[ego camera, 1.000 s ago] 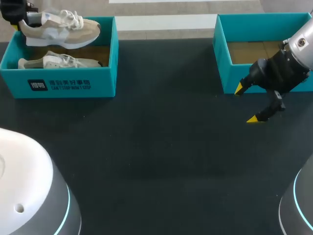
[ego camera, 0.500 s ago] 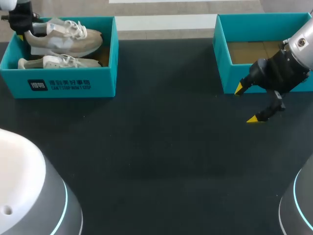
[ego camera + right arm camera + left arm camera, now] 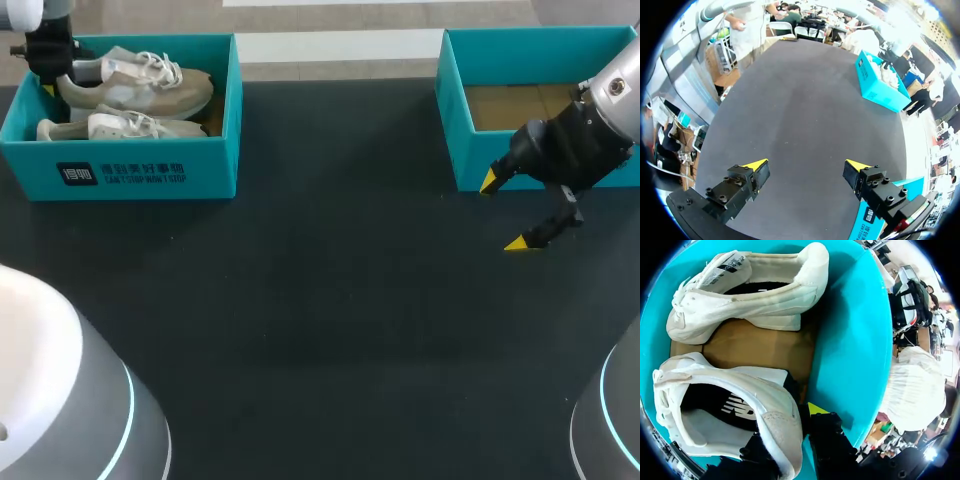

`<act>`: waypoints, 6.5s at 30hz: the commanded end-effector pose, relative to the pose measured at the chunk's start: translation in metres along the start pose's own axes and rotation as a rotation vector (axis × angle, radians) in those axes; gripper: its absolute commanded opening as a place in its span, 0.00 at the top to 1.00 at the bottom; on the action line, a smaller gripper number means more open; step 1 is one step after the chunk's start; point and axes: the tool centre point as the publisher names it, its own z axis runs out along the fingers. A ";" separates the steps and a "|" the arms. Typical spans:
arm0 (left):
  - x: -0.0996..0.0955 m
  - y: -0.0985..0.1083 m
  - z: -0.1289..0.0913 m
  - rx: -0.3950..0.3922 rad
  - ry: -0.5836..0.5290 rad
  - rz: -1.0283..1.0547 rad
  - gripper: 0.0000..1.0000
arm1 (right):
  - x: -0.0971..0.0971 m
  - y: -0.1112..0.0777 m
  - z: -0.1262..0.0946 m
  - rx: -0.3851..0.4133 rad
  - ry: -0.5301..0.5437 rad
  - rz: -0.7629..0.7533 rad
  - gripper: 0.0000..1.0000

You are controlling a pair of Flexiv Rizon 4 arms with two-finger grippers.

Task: Take the shoe out of the shoebox, open the shoe tongue, remove and reinsert the insole, then place the shoe into the shoebox

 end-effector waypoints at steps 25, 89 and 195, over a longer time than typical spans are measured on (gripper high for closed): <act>-0.004 0.010 0.007 0.044 -0.036 0.060 0.40 | 0.000 0.000 0.001 0.003 -0.001 0.001 0.00; 0.015 -0.106 -0.107 0.027 -0.100 0.114 0.00 | 0.000 0.000 0.001 0.003 -0.001 0.001 0.00; 0.040 -0.138 -0.091 0.180 -0.010 0.161 1.00 | 0.000 0.000 0.001 0.003 -0.001 0.001 0.00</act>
